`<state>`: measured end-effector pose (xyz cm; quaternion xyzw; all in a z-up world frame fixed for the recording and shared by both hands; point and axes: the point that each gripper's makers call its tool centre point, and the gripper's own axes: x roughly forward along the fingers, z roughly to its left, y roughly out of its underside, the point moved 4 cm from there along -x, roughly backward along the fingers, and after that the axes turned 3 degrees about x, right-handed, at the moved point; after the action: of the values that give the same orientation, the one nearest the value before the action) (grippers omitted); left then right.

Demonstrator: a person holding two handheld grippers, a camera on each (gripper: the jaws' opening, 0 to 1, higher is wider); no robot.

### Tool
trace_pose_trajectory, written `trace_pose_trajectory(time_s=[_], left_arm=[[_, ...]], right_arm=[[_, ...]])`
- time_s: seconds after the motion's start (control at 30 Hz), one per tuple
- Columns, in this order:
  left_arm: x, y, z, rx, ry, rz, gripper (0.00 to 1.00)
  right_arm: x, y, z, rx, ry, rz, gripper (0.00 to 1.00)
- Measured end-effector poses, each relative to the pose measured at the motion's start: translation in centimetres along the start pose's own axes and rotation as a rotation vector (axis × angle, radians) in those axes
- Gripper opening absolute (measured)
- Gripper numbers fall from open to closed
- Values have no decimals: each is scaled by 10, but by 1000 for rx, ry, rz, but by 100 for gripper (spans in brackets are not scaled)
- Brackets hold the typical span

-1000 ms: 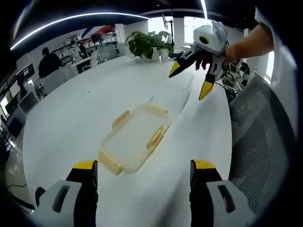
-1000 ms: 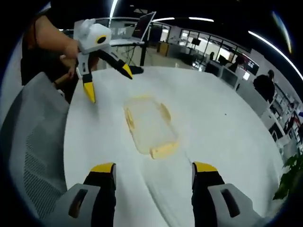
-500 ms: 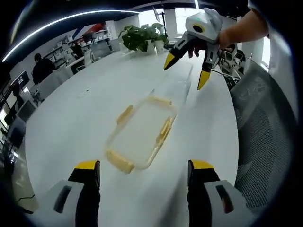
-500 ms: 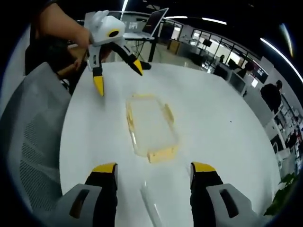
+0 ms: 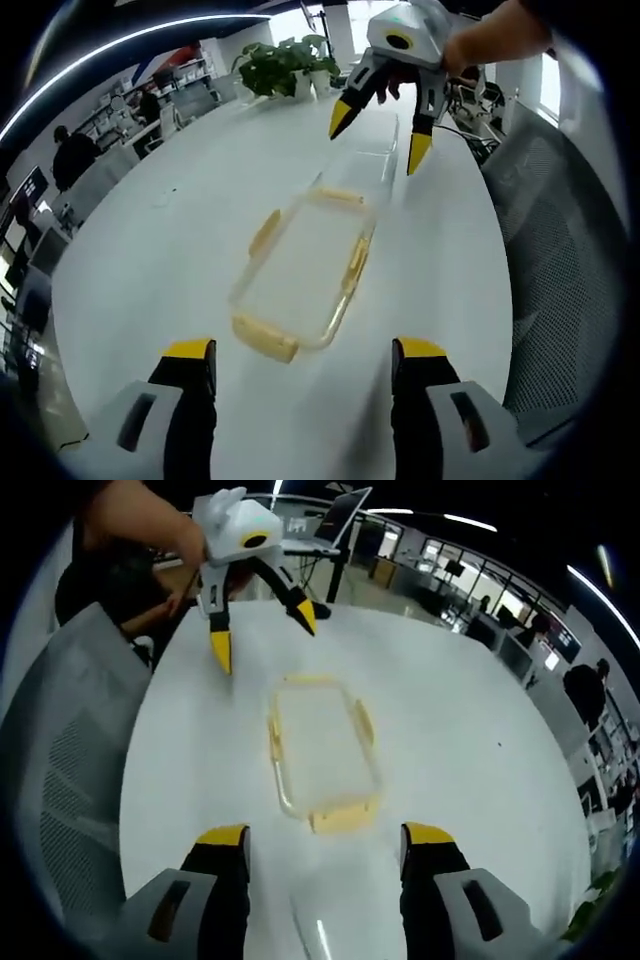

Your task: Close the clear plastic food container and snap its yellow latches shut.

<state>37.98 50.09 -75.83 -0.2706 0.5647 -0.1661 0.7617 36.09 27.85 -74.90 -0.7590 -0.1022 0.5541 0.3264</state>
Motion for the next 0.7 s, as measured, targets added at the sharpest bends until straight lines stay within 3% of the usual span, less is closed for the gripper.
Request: trace_pose_trajectory(time_s=[0.7], left_arm=[[13,3,18,103,70,69,67]], right_arm=[[16,-6,-11,-63,-52,38,59]])
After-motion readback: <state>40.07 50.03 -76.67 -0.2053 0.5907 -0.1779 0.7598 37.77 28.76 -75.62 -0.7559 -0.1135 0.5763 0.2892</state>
